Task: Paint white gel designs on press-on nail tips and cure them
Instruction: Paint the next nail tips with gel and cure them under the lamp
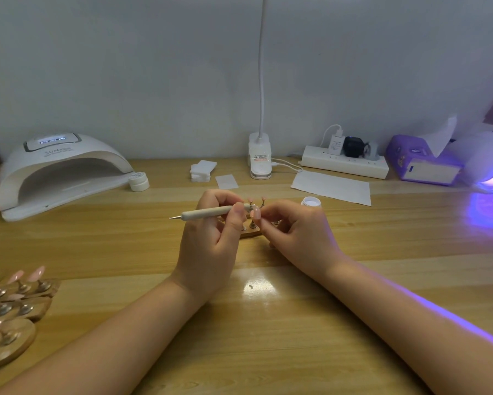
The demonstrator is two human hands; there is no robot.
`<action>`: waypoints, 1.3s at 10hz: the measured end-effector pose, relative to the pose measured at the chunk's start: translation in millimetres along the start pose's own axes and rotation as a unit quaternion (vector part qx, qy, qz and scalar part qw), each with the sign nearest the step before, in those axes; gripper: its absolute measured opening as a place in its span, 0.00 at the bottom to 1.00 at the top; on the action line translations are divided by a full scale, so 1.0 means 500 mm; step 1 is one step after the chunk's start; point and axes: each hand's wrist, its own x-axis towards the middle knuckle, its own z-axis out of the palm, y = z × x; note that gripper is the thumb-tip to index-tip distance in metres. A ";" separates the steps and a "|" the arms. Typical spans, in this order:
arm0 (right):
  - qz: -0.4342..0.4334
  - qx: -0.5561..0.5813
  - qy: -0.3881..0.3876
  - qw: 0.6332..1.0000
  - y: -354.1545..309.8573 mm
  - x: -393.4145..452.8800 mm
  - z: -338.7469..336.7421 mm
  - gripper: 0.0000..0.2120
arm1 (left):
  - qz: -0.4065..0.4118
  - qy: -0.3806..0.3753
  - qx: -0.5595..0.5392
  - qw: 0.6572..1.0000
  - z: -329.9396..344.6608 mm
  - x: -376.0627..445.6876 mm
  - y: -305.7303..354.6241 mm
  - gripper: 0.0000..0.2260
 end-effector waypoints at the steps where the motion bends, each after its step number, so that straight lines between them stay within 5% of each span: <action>1: 0.001 -0.002 0.000 1.000 0.002 0.000 0.001 0.05 | 0.002 0.002 0.000 1.000 -0.001 0.000 -0.002 0.03; 13: -0.004 0.012 0.014 1.000 -0.001 -0.001 0.002 0.04 | -0.028 -0.005 0.029 0.999 0.000 0.000 -0.001 0.08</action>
